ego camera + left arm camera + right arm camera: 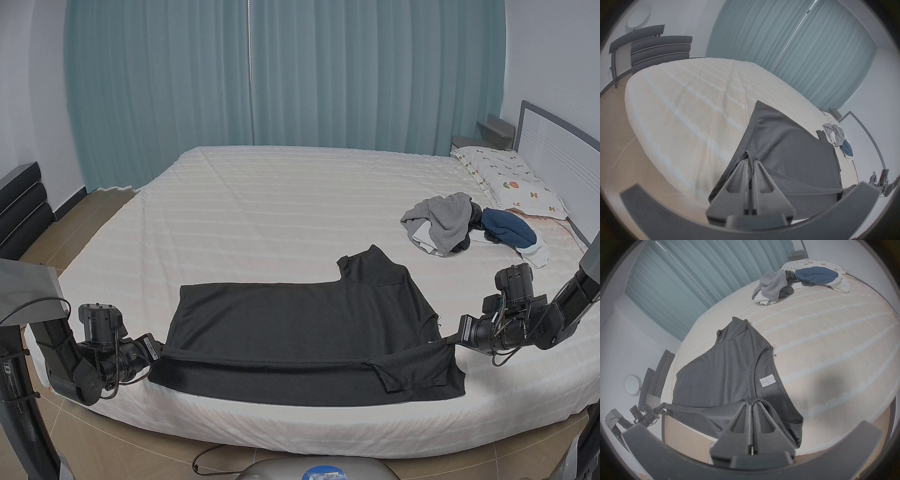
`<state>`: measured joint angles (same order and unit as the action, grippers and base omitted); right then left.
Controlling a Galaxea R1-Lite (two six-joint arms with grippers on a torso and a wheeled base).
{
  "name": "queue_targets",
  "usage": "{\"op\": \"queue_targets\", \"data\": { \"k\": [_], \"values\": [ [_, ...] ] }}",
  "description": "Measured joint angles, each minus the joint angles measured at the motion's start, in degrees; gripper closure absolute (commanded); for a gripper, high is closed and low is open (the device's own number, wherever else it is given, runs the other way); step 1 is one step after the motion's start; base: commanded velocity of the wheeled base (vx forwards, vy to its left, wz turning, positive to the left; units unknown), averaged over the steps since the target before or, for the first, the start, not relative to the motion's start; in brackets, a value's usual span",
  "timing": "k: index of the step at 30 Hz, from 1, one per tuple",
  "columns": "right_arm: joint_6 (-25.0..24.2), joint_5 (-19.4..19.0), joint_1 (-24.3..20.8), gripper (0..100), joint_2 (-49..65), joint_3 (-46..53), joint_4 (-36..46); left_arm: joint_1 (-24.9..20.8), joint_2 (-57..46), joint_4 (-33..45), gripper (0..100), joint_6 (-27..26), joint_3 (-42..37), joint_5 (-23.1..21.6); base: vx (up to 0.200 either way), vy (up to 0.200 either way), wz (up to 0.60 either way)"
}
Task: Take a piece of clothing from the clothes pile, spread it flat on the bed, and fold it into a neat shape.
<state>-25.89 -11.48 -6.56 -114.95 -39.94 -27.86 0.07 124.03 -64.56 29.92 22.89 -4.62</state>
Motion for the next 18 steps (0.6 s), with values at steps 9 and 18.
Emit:
{"op": "queue_targets", "data": {
  "k": [9, 18],
  "values": [
    [-0.2, 0.0, 0.0, 100, -2.9, -1.1, 0.0, -0.1, 2.1, 0.0, 100, 0.4, 1.3, 0.0, 0.0, 0.0, 0.0],
    [-0.2, -0.2, 0.0, 100, -4.7, -1.6, -0.1, -0.3, 3.3, 0.0, 0, 0.6, 1.8, -0.2, 0.0, 0.0, 0.0]
  ]
}}
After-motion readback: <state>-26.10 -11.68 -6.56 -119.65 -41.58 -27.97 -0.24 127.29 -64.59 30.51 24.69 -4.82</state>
